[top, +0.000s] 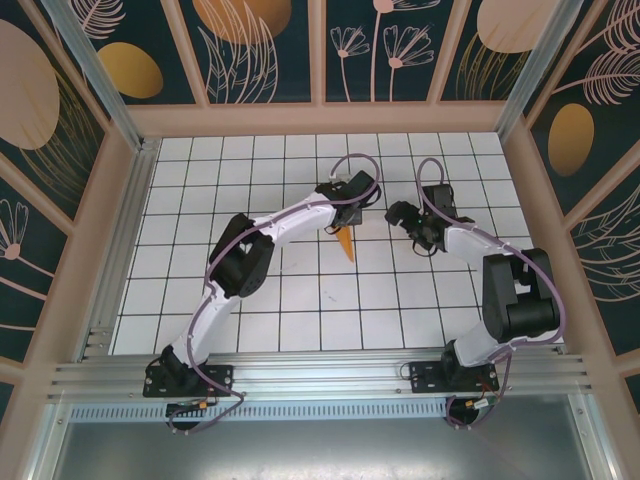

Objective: Fold a paper plane with a square sheet of paper (pick it up from the middle)
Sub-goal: Turn over a paper plane at the center of the table.

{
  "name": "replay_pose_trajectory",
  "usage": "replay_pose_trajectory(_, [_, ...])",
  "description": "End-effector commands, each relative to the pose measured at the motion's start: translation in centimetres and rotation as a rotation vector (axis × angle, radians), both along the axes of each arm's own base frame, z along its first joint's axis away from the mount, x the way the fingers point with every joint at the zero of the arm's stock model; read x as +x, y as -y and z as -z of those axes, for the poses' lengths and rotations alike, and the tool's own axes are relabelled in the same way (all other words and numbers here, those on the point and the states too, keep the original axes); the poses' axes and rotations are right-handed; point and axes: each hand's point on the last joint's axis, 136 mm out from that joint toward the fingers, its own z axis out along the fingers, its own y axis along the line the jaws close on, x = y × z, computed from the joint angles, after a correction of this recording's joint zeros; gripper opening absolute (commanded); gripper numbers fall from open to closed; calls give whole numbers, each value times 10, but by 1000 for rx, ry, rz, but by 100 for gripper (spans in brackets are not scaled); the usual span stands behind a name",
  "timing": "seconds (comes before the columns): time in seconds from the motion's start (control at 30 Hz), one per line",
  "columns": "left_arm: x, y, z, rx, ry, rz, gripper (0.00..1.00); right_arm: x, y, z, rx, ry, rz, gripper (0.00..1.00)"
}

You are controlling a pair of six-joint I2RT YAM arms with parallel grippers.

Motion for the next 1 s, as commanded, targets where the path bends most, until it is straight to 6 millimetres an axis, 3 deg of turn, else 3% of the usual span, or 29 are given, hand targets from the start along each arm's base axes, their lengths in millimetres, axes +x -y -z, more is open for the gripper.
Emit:
replay_pose_trajectory(0.0, [0, -7, -2, 43, -5, -19, 34, -1, 3, -7, 9, 29, 12, 90])
replay_pose_trajectory(0.37, [-1, -11, -14, 34, 1, -38, 2, 0, 1, -11, 24, 32, 2, 90])
replay_pose_trajectory(0.53, [-3, -9, -42, -52, 48, -19, 0, 2, -6, -15, 39, 45, -38, 90])
replay_pose_trajectory(0.73, [-18, 10, -83, -481, 85, 114, 0, 2, -20, -21, 78, 66, -100, 89])
replay_pose_trajectory(0.8, [-20, 3, -91, -609, 89, 113, 0, 1, -23, -22, 83, 67, -109, 88])
replay_pose_trajectory(0.97, [-29, -20, -78, -812, 60, 100, 0, -1, -31, -22, 103, 68, -133, 87])
